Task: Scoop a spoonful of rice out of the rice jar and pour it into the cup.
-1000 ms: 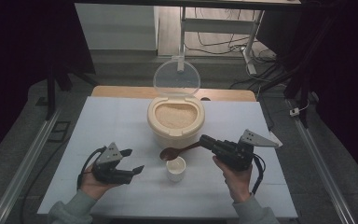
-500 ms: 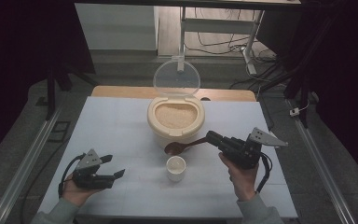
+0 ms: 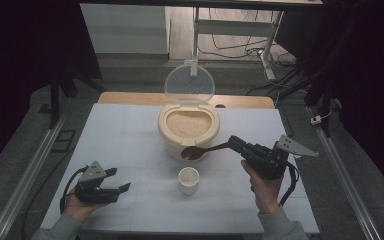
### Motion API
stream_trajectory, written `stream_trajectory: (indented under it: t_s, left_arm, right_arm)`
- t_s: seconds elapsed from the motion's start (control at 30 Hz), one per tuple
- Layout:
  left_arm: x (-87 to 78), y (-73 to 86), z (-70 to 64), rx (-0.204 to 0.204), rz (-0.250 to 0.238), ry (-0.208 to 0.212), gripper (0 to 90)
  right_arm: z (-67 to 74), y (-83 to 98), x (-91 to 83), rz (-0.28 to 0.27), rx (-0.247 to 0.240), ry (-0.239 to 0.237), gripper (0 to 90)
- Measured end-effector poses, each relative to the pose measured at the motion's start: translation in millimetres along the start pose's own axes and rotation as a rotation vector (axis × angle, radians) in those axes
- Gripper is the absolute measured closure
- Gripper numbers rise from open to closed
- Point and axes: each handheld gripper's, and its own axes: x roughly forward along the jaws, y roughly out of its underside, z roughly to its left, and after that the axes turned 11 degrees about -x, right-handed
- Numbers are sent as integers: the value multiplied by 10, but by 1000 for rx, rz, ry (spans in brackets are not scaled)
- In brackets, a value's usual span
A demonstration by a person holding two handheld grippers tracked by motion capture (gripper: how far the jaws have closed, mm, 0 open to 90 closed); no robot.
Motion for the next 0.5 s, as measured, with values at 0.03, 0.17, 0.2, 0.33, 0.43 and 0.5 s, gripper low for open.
stream_trajectory:
  t_s: [0.03, 0.17, 0.2, 0.33, 0.43, 0.5]
  left_arm:
    - [0, 0, 0, 0, 0, 0, 237]
    - [9, 1, 0, 3, 6, -1, 235]
    - [11, 1, 0, 1, 7, -1, 234]
    - [17, 3, 3, -1, 10, 0, 232]
    - [24, -2, 7, -2, 12, 0, 232]
    - [33, -3, 3, -1, 16, 1, 232]
  right_arm:
    - [-4, -12, -5, -4, -2, 2, 826]
    - [-41, -86, -11, -23, -16, 22, 826]
    - [-41, -86, -11, -23, -16, 22, 826]
    - [-127, -203, 8, -61, -22, 57, 826]
    - [-192, -254, 31, -83, -16, 79, 826]
    - [-237, -287, 58, -86, -14, 101, 826]
